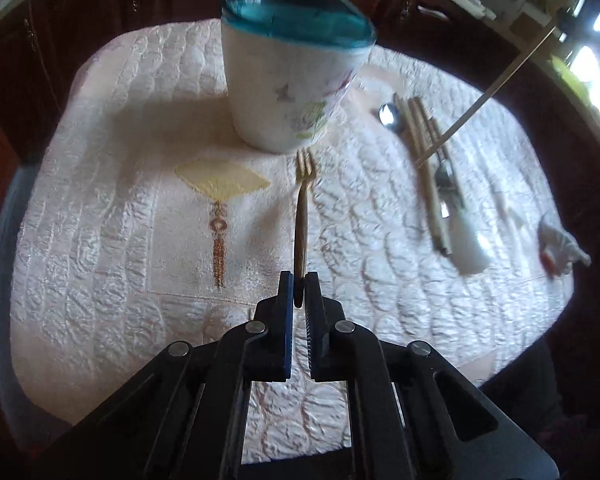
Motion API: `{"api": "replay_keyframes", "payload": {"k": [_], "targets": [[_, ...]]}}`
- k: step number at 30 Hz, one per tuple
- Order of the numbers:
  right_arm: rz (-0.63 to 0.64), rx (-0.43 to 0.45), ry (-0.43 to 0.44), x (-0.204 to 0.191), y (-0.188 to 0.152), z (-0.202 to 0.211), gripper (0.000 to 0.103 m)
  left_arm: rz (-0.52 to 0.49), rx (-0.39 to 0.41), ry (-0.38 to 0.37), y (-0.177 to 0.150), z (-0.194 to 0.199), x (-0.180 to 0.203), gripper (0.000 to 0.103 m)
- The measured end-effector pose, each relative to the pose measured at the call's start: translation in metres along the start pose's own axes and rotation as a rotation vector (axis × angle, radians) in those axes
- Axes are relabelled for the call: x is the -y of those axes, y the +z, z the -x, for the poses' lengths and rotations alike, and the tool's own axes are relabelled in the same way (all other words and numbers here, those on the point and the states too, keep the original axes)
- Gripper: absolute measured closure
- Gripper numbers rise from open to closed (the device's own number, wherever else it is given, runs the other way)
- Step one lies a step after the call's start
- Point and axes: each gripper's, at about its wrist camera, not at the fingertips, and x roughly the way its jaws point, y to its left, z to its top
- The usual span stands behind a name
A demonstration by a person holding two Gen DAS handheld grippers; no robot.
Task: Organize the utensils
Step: 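Lift the fork and chopstick and carry both toward the white cup, then lower the fork and chopstick into the cup and open both tools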
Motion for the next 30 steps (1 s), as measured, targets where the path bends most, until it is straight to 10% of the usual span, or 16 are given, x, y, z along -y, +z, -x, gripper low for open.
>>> {"api": "replay_keyframes", "payload": {"k": [21,30], "targets": [[0.062,0.144,0.094,-0.050,0.051,0.021,0.098,-0.006,0.306,-0.067,0.082,0.157,0.016,0.099],[0.135,0.149,0.005,-0.071,0.092,-0.016,0.098,-0.007,0.360,0.001,0.153,0.138,0.006,0.099]]}}
